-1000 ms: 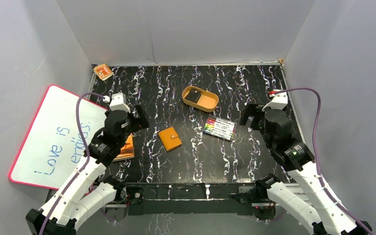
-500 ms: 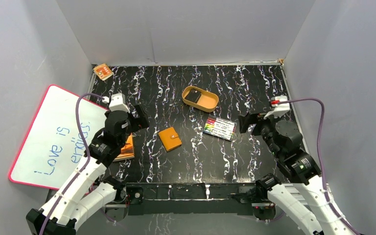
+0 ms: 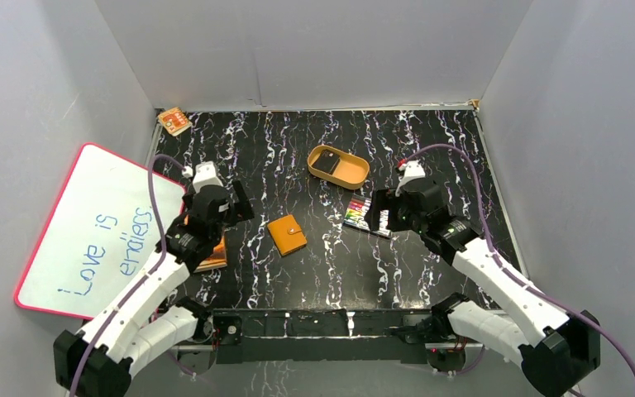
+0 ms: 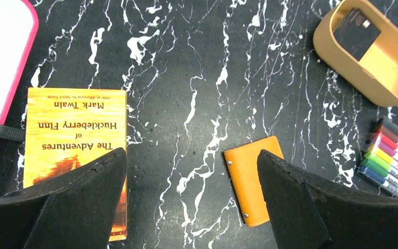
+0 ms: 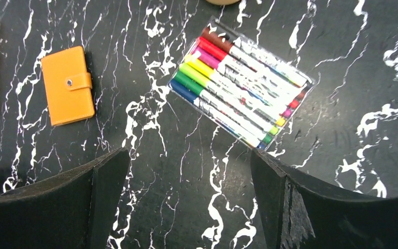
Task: Put the credit cards into the card holder
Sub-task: Move the card holder to the center of the board, then open the card holder at the center of the board.
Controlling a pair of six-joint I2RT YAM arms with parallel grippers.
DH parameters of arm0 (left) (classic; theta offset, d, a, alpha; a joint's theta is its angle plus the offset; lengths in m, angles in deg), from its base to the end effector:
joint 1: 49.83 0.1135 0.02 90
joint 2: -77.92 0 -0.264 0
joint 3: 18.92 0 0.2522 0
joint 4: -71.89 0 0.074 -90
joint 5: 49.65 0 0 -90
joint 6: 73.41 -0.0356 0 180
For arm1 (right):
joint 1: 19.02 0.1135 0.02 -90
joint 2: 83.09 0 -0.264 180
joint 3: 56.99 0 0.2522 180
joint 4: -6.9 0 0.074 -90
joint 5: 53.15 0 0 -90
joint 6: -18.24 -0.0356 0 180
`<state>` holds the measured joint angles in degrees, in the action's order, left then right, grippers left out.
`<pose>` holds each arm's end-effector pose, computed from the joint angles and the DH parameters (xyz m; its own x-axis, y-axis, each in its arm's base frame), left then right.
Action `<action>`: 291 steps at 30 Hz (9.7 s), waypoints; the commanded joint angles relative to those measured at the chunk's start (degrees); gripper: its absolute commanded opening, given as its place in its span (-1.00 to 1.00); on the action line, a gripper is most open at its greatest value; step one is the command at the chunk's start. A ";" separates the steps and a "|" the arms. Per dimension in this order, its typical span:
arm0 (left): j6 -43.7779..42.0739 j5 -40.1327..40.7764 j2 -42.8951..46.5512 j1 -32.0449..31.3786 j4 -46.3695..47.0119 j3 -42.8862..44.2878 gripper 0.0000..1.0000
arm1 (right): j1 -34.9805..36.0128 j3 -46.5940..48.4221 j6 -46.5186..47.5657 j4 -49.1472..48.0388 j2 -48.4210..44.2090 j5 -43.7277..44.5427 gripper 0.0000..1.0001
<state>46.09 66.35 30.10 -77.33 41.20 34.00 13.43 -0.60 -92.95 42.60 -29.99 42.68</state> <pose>0.1753 -0.0737 0.2858 -0.3651 -0.3089 -0.8782 -0.1327 0.9510 -0.2793 0.1755 0.1073 0.2804 -0.5885 0.0519 -0.8068 -0.2667 0.9296 0.2544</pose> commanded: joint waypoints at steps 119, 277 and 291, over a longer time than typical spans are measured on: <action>27.18 -40.56 -12.19 -2.59 20.24 -13.83 0.84 | 25.07 5.05 -8.15 -6.56 22.48 4.95 0.49; 28.15 -45.95 -26.20 -7.39 27.75 -8.52 0.53 | 32.80 4.48 -19.77 -16.85 18.80 7.89 -1.00; 27.41 -41.44 -23.45 -7.47 23.13 -9.57 0.16 | 32.86 2.71 -20.24 -15.23 16.31 9.81 -1.00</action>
<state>74.57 23.22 3.11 -84.50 67.39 23.96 46.34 2.94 -113.34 29.05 -11.10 50.87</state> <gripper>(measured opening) 0.621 0.141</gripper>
